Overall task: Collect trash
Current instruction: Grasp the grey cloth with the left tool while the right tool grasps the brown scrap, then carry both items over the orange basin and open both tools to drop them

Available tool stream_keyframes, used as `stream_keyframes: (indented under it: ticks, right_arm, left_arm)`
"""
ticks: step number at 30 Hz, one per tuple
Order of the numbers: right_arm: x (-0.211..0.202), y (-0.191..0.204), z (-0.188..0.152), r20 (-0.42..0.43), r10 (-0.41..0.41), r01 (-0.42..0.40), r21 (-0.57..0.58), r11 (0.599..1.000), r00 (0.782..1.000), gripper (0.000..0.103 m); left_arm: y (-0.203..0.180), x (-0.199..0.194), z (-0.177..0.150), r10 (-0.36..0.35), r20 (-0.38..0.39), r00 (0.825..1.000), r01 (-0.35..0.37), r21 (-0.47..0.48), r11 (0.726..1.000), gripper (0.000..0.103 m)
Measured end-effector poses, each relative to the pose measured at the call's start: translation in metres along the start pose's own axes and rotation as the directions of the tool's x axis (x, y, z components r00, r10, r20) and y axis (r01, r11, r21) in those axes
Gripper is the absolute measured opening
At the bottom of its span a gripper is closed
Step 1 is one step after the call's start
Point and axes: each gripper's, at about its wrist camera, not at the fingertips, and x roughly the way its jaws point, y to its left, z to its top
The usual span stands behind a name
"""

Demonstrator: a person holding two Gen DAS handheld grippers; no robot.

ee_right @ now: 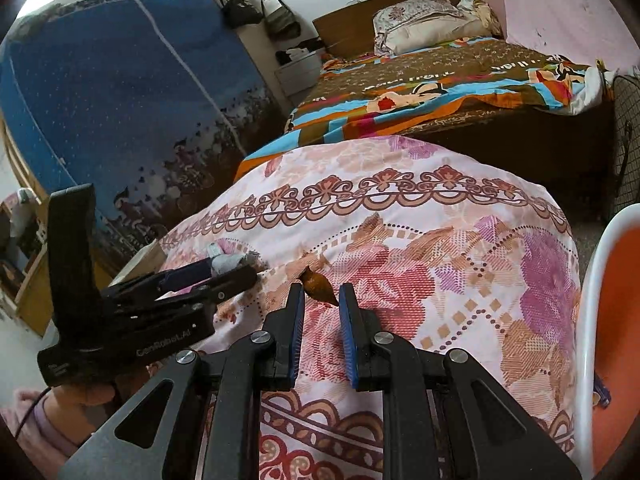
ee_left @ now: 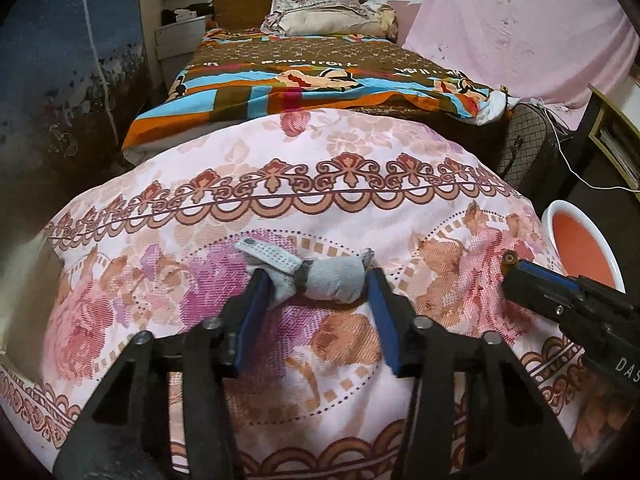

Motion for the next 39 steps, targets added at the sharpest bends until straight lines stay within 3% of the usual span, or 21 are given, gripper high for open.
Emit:
stream_keyframes:
  ticks: [4, 12, 17, 20, 27, 30, 34, 39]
  right_arm:
    - [-0.001, -0.001, -0.001, 0.007, -0.004, 0.004, -0.004, 1.0, 1.0, 0.015]
    - [-0.015, 0.009, -0.004, 0.08, -0.026, 0.029, -0.038, 0.999, 0.997, 0.015]
    - [-0.036, 0.022, -0.011, 0.185, -0.045, 0.065, -0.102, 0.993, 0.982, 0.015]
    - [-0.052, 0.032, -0.016, 0.27, -0.053, 0.094, -0.141, 0.986, 0.961, 0.015]
    - [-0.092, 0.044, -0.026, 0.487, -0.056, 0.166, -0.185, 0.969, 0.872, 0.015]
    - [-0.109, 0.043, -0.03, 0.578, -0.061, 0.196, -0.175, 0.965, 0.814, 0.015]
    - [-0.133, 0.037, -0.033, 0.689, -0.113, 0.279, -0.133, 0.951, 0.716, 0.016]
    - [-0.16, 0.02, -0.037, 0.767, -0.189, 0.356, -0.054, 0.933, 0.614, 0.016]
  left_arm:
    - [0.002, -0.004, -0.002, 0.003, 0.006, 1.0, -0.003, 0.005, 1.0, 0.018]
    - [-0.002, -0.032, -0.007, -0.009, 0.122, 0.992, 0.005, 0.037, 0.999, 0.016]
    - [-0.008, -0.058, -0.014, -0.02, 0.236, 0.971, 0.007, 0.058, 0.998, 0.016]
    - [-0.008, -0.076, -0.018, -0.047, 0.307, 0.95, 0.032, 0.054, 0.998, 0.016]
    - [-0.026, -0.112, -0.021, -0.092, 0.449, 0.889, 0.051, 0.103, 0.993, 0.016]
    - [-0.037, -0.125, -0.021, -0.115, 0.488, 0.866, 0.051, 0.142, 0.988, 0.016]
    - [-0.055, -0.139, -0.018, -0.161, 0.523, 0.837, 0.064, 0.198, 0.978, 0.016]
    - [-0.078, -0.149, -0.012, -0.221, 0.554, 0.802, 0.086, 0.26, 0.962, 0.017]
